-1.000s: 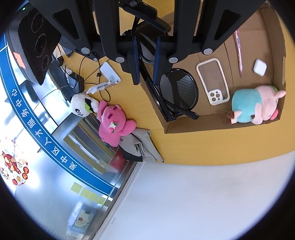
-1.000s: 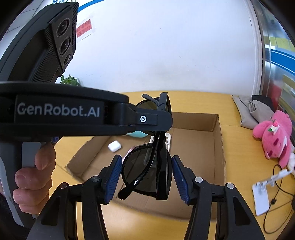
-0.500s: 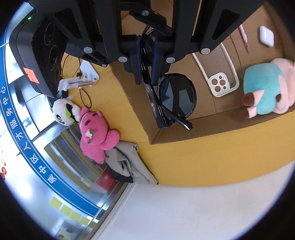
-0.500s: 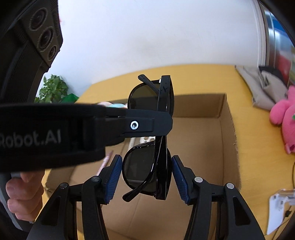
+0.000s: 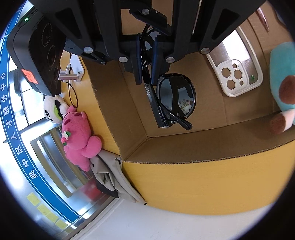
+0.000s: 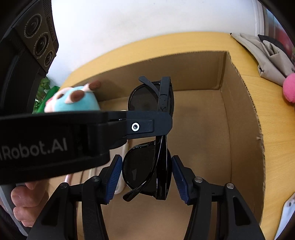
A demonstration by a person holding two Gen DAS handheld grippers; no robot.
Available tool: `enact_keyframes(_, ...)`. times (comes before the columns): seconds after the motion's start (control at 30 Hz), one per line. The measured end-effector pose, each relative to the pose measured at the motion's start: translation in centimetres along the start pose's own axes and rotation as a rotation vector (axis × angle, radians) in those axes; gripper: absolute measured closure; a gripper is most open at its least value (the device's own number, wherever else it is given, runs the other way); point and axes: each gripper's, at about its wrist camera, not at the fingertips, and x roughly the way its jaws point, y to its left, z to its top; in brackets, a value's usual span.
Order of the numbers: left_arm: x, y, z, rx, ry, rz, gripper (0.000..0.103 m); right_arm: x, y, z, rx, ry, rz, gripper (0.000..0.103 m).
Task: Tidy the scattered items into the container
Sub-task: 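Lift the sunglasses with the right tool and carry them over the box, then open the right tool to drop the sunglasses into the box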
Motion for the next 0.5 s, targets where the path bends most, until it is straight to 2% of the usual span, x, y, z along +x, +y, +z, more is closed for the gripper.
enact_keyframes(0.2,1.8,1.2,0.2,-0.016,0.035,0.011,0.094,1.6,-0.8,-0.3,0.017,0.038,-0.012,0.044)
enact_keyframes(0.33,2.0,1.9,0.4,-0.038,0.038,0.001,0.094,1.9,-0.9,-0.5,0.012,0.042,-0.018,0.044)
enact_keyframes(0.5,2.2,2.0,0.5,-0.034,0.034,0.029,0.092,1.9,-0.8,-0.9,0.004,0.042,-0.03,0.044)
